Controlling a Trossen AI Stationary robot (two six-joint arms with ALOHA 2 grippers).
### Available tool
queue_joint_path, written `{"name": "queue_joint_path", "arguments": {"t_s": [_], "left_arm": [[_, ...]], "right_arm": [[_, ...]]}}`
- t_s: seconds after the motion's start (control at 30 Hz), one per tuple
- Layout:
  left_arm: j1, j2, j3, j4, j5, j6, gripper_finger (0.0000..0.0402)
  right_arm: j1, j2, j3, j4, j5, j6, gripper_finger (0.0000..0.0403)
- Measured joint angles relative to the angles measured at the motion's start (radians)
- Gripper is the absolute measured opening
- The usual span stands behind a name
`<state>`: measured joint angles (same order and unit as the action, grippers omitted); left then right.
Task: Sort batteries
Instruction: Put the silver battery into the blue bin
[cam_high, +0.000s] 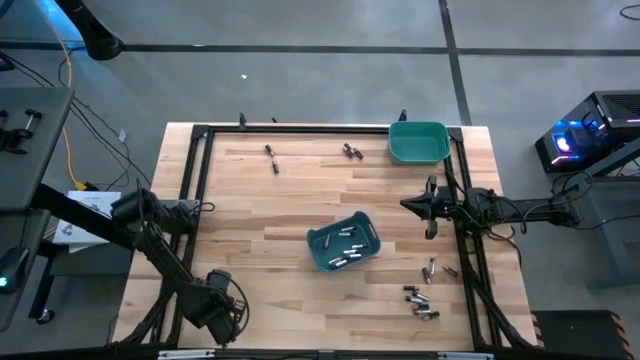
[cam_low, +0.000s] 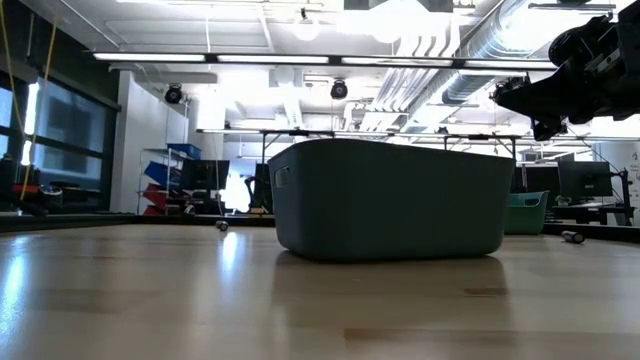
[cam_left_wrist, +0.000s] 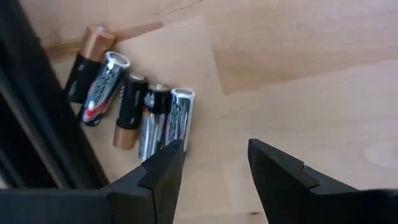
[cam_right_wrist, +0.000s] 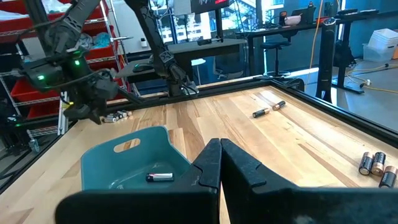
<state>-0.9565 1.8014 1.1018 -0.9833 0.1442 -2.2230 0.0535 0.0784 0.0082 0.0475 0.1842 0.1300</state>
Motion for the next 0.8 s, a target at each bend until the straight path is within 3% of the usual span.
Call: {"name": "queue_joint_path", "arguments": {"t_s": [0.4, 0.6, 0.8], "left_arm": [[0.000, -0.009, -0.063, 0.079, 0.002, 0.001, 0.0172], [-0.004, -0.030, 0.003, -0.014, -0.004, 0.006, 0.0172], [-0.028, -0.069, -0.043, -0.034, 0.001, -0.017, 0.0172]], "right_arm": [[0.000, 0.000, 0.000, 0.000, 0.000, 0.000, 0.0000], [0.000, 0.000, 0.000, 0.000, 0.000, 0.000, 0.0000], [0.000, 0.000, 0.000, 0.000, 0.000, 0.000, 0.0000]]}}
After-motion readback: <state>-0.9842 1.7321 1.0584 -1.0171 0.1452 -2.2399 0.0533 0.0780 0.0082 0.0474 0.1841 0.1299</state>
